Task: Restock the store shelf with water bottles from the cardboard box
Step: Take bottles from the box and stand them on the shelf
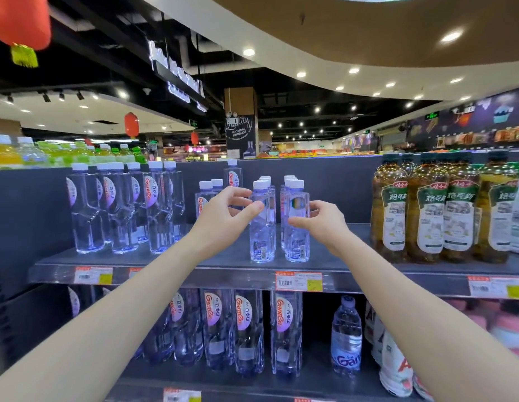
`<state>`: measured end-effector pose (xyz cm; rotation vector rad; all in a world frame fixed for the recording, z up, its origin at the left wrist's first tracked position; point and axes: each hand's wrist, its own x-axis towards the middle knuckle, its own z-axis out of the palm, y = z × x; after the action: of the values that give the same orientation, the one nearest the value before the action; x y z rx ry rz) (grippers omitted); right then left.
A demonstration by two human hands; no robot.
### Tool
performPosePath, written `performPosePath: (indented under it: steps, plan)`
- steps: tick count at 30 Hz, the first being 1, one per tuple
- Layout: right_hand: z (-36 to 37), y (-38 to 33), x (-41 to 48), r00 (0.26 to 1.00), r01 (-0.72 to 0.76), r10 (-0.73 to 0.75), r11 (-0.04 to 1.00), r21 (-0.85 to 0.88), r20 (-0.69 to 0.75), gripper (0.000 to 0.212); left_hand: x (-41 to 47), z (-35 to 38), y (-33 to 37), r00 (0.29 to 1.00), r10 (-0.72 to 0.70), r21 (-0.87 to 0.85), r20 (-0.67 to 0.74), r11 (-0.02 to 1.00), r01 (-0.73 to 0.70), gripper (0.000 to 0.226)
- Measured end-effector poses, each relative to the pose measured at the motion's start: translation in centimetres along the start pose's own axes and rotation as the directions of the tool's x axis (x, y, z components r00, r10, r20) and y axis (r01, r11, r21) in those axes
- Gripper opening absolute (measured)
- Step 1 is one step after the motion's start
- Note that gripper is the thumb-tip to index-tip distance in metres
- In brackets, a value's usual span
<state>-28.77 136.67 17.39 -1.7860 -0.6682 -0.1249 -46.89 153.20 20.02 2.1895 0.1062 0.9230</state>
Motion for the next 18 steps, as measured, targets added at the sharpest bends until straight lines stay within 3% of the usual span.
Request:
performPosePath:
  steps: [18]
  plan:
    - [0.7,-0.8,-0.7,0.998,-0.032,0.027,0.996,-0.082,-0.064,0.033,-1.5,0.0,-1.0,0.998,-0.01,0.02,0.066,1.0,0.008,0.037]
